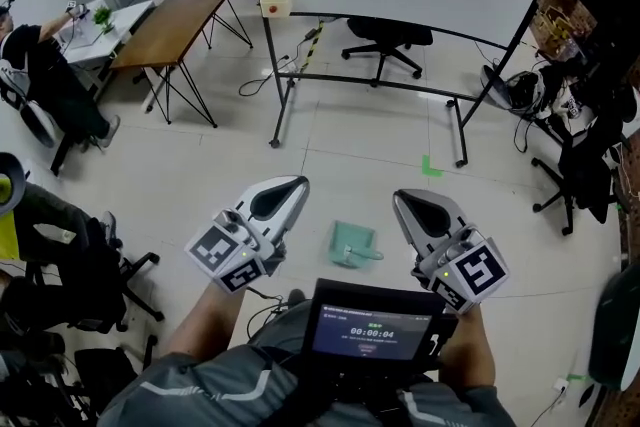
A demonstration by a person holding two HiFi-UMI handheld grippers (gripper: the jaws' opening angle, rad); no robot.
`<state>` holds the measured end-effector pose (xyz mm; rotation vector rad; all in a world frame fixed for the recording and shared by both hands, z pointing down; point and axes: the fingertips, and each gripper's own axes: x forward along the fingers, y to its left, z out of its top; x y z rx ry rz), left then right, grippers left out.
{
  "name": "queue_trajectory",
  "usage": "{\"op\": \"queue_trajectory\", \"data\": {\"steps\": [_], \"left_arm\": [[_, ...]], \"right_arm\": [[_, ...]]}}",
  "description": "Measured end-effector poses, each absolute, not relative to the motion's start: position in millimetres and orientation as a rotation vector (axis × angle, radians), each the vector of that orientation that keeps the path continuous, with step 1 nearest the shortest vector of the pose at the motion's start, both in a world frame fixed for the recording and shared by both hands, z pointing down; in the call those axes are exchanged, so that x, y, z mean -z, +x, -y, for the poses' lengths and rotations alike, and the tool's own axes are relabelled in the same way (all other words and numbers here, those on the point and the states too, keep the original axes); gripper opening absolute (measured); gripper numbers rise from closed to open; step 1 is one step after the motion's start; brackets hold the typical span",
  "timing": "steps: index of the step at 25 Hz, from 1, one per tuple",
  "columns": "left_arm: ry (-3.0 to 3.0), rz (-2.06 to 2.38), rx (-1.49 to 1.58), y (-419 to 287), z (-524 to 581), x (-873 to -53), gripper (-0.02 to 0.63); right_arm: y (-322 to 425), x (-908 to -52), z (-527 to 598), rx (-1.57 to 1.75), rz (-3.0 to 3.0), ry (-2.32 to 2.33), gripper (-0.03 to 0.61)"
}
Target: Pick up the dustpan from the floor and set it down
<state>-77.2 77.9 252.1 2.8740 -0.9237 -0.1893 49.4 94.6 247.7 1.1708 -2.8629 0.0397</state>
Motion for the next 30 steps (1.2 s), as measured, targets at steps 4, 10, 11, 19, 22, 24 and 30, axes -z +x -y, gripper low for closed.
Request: {"op": "queue_trajectory", "data": {"steps": [4, 10, 11, 19, 22, 24, 30], "left_arm": [[2.872, 0.882, 0.159, -71.9, -64.1, -269.0, 0.017], [2.812, 0.788, 0.054, -52.5, -43.2, -331.8, 0.017], [2.801, 0.773, 0.036, -49.6, -36.8, -349.7, 0.017], [2.766, 0.642, -0.113, -27.8, -3.4, -517.4, 0.017], [2.66, 0.639, -0.153, -22.0, 0.8, -593.9, 0.017], [2.61, 0.659, -0.187, -18.3, 6.1, -646.7, 0.017], [2.505, 0.668, -0.223, -10.3, 31.9, -761.8, 0.017]], "right_arm": [[51.5, -262.5, -83.8, -0.037, 2.861, 1.167, 0.018], [50.1, -340.0, -64.8, -0.139, 2.826, 1.028, 0.101], [50.0, -361.5, -59.3, -0.169, 2.799, 1.001, 0.115], [56.6, -556.5, -15.2, -0.366, 2.655, 0.854, 0.234], [54.6, -629.3, -13.9, -0.445, 2.609, 0.782, 0.256], [52.2, -677.2, -11.1, -0.452, 2.579, 0.728, 0.278], [48.6, -808.6, 5.4, -0.358, 2.454, 0.566, 0.279]]}}
